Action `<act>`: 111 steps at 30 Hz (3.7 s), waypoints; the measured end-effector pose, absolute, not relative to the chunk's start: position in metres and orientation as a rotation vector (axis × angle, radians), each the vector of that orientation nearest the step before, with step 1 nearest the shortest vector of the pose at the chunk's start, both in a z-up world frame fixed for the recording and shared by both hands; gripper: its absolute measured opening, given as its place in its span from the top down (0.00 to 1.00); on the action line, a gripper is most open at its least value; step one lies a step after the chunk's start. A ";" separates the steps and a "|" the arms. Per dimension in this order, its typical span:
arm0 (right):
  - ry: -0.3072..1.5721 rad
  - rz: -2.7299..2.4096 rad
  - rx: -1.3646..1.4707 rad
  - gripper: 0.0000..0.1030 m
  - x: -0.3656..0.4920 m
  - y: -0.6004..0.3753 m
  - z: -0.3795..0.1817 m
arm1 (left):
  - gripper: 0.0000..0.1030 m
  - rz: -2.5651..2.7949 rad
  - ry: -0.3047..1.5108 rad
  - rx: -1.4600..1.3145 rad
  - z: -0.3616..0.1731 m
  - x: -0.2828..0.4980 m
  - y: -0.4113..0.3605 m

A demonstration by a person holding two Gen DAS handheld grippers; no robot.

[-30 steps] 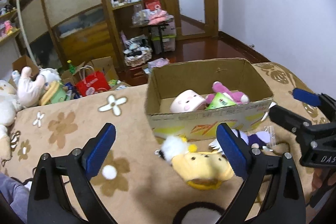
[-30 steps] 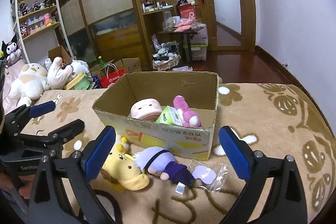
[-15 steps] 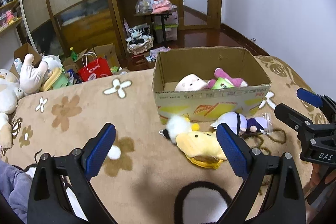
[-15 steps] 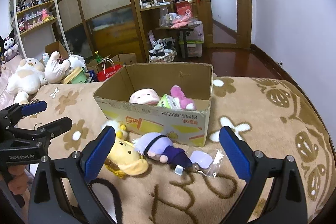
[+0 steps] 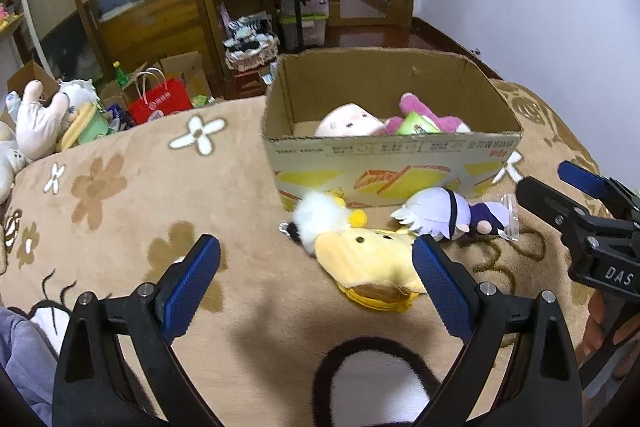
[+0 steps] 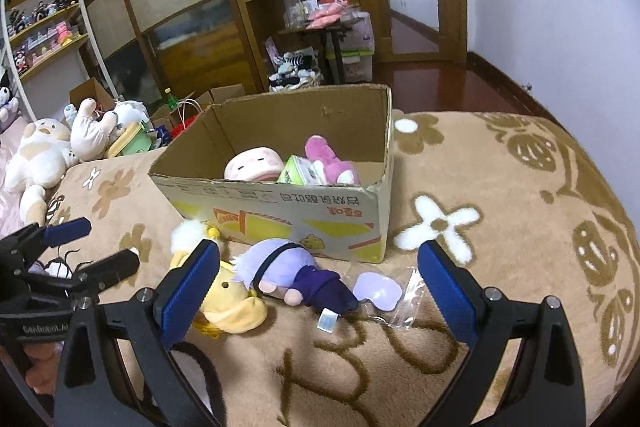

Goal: Organize soft objects
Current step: 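Lower the left tool onto the yellow duck plush while the right tool reaches the doll, then grasp and lift the yellow duck with the left tool while the right lifts the doll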

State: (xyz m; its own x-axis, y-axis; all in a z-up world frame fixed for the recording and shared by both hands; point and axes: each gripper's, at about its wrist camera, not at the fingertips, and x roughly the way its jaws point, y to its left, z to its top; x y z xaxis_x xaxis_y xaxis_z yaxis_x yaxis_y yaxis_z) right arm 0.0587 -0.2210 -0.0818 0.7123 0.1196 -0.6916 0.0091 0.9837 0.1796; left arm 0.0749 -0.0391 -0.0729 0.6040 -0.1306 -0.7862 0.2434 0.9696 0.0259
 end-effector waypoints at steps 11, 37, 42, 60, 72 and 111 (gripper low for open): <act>0.853 0.077 0.225 0.00 0.080 -0.222 -0.103 | 0.07 -0.286 0.980 0.108 -0.100 0.089 -0.057; 1.045 0.145 0.289 0.00 0.121 -0.208 -0.161 | 0.07 -0.400 1.145 0.103 -0.152 0.110 -0.083; 1.058 0.163 0.293 0.00 0.127 -0.200 -0.167 | 0.07 -0.389 1.166 0.103 -0.161 0.117 -0.085; 1.124 0.181 0.214 0.10 0.130 -0.178 -0.185 | 0.09 -0.390 1.237 0.067 -0.195 0.120 -0.084; 1.108 0.176 0.259 0.15 0.118 -0.189 -0.177 | 0.26 -0.404 1.205 0.029 -0.185 0.113 -0.077; 0.751 0.083 0.204 0.15 0.045 -0.223 -0.069 | 0.25 -0.290 0.846 0.127 -0.083 0.061 -0.057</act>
